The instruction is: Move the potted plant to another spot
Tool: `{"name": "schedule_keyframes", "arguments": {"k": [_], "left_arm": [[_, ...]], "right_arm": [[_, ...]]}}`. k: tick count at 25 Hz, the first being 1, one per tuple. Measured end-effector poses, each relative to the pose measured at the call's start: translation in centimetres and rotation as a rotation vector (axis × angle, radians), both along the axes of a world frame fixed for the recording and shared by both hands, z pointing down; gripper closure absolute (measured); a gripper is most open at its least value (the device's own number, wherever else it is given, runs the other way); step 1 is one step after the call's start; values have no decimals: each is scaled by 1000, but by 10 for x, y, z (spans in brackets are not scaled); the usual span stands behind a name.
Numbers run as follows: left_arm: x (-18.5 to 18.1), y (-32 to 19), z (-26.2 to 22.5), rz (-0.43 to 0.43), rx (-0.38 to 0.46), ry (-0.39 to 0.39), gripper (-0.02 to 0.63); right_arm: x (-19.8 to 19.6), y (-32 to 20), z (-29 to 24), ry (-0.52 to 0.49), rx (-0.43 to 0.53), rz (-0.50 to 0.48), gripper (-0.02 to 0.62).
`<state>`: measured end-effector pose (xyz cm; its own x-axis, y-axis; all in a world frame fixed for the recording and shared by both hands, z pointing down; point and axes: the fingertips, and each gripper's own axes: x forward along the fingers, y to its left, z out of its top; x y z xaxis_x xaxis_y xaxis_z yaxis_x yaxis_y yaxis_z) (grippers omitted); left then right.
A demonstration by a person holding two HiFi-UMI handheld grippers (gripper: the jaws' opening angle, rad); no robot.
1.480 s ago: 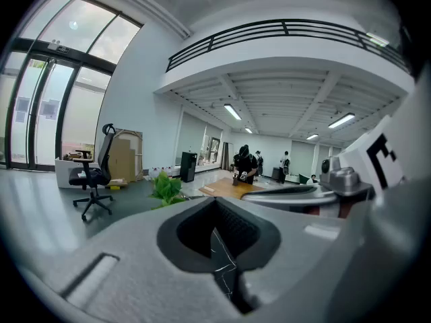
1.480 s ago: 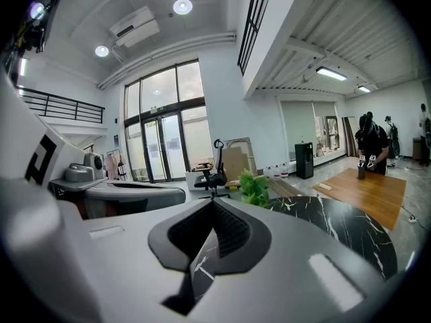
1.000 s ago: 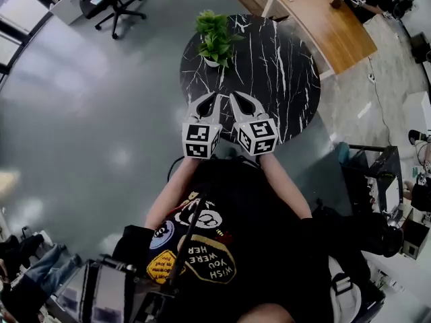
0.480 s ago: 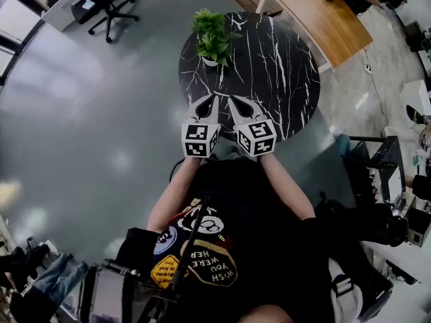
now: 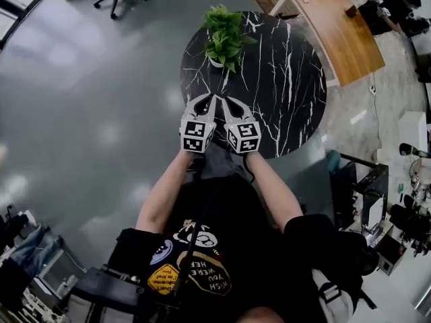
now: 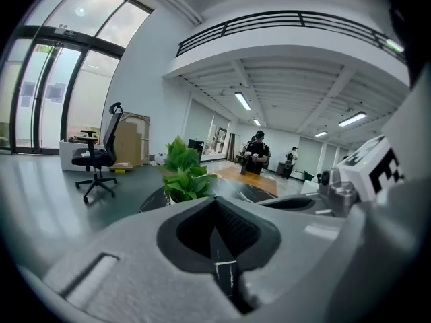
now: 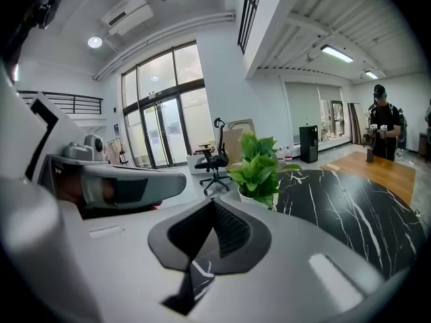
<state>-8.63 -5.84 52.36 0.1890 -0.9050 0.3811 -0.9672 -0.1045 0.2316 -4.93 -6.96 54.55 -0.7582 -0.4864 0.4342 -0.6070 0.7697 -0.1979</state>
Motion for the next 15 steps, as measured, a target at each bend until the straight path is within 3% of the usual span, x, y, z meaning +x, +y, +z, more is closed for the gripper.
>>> {"name": "schedule_keyframes", "arguments": {"k": [5,9,13,15], "left_arm": [[-10,-43,49,-74,-68,18,601],[-23,-67,85,-104,-112,0,601],[-40,-77,109,-135,-131,3,601],[-47,-73,118,-147,-136,22,601]], "right_arm": [[-7,-51,65,64,-27,-78,578],[-11,-85,119,95,-63,-109,461],[-24,-124,161,114,2,-62,258],[-35,-140,170,101,36,-56,190]]}}
